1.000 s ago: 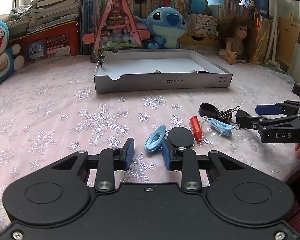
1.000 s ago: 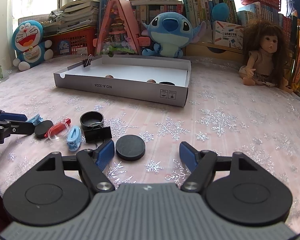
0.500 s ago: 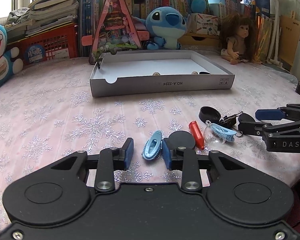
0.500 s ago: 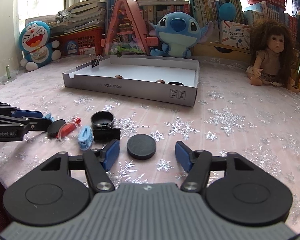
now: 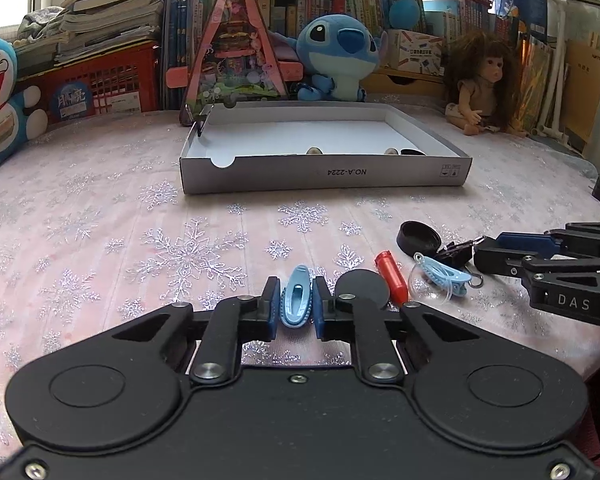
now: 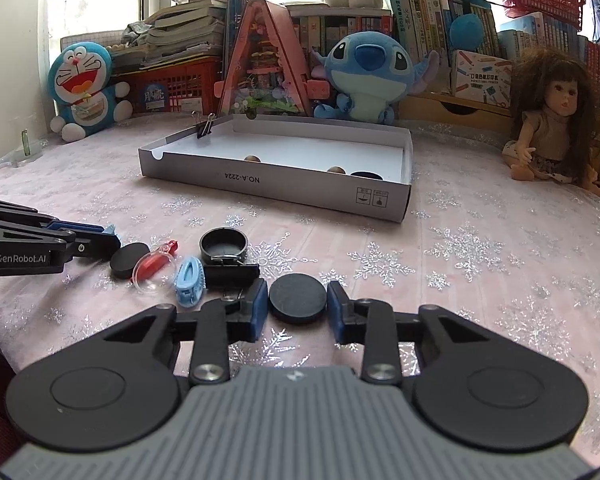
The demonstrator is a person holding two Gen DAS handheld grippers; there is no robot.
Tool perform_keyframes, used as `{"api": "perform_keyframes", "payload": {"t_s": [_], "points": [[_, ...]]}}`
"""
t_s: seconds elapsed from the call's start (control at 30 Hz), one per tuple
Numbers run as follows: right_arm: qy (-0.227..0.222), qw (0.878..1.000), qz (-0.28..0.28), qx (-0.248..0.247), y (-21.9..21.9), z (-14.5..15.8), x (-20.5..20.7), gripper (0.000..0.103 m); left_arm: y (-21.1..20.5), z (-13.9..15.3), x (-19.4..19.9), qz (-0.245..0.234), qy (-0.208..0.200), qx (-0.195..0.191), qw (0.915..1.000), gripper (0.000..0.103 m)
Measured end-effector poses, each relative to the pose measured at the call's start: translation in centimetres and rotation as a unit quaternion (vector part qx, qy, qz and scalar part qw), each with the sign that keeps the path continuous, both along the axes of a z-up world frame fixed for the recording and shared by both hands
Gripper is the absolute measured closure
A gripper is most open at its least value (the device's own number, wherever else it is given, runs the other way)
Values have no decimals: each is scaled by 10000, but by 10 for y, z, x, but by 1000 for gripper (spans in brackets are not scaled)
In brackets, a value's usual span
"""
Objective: Organize rigid objects
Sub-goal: 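Grasp the blue clip with the left tool while the right tool grasps the black lid, then carry the blue clip and black lid into the tray and open both tools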
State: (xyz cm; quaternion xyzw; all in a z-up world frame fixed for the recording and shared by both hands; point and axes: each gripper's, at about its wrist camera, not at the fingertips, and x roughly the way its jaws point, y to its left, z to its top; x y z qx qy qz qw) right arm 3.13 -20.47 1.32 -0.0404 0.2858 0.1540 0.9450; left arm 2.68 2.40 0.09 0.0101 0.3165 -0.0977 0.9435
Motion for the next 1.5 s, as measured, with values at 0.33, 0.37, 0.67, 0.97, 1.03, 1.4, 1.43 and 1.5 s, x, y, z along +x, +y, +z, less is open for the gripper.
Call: {"api": "perform_keyframes", "payload": {"t_s": [0.33,0.37,0.67,0.97,1.03,1.4,1.43,1.5], "points": [[-158,9998,-131,-35,-3,11,8,66,7,16,19,107,-47,-173,9998,88],[-159,9998,-148,-37,-3,12,10,66,7,18,21,124,-60,-190,9997,88],[-118,9994,-309,127,-9,26,31,66,15,40,49,231,-158,-319,9991,88],[89,9970,-591,491,-20,44,74,66,27,59,101,459,-96,-577,9972,88],[190,9956,-700,595,-24,49,89,66,29,60,116,535,-13,-601,9968,88],[622,9886,-1036,900,-39,59,162,66,32,53,191,817,342,-473,9949,88],[656,9878,-1058,939,-41,59,167,66,31,52,196,804,370,-416,9952,88],[769,9860,-1084,1009,-43,58,177,66,29,50,203,794,423,-327,9954,88]]}}
